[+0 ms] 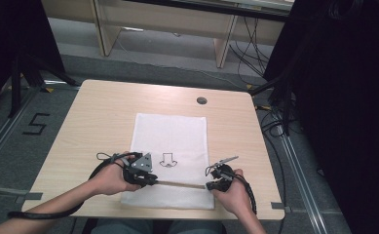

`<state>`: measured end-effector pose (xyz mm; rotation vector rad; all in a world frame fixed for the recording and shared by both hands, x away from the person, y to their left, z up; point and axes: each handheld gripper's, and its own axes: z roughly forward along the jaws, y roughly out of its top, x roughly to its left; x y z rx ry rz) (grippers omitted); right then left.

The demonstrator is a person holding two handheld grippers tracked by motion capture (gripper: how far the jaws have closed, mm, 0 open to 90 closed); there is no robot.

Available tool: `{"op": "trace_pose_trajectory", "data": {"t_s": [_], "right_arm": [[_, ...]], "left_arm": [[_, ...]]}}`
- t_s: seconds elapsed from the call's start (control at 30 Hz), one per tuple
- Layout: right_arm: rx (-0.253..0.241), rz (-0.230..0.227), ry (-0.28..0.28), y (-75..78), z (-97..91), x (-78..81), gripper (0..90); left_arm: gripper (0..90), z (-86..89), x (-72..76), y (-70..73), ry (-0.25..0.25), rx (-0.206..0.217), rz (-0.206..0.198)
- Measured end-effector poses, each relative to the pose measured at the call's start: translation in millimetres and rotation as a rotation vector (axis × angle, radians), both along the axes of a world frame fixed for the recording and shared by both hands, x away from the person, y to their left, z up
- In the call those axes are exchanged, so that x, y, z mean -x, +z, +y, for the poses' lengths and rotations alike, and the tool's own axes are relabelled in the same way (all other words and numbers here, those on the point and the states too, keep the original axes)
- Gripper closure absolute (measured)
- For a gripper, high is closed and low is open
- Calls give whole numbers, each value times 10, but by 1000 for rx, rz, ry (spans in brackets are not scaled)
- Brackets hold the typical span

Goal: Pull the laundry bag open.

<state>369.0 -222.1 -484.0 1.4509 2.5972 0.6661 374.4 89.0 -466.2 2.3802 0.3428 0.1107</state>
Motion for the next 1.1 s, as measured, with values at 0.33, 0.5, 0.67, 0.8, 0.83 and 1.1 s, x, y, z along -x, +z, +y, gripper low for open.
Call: {"op": "trace_pose_trajectory", "data": {"t_s": [0.33,0.5,0.67,0.8,0.83,1.1], "right_arm": [[0,-1,1,0,0,0,900],[1,0,1,1,1,1,900],[0,1,4,2,0,2,900],[1,1,4,2,0,1,900],[0,1,4,2,0,2,900],[2,3,2,3,2,3,900]], "left_arm": [[819,65,-11,2,6,6,4],[818,85,-2,-4,5,5,-2],[819,149,-4,-7,18,14,3],[819,191,-4,-12,20,8,5],[819,201,2,-20,26,26,10],[819,318,5,-10,47,28,11]]}}
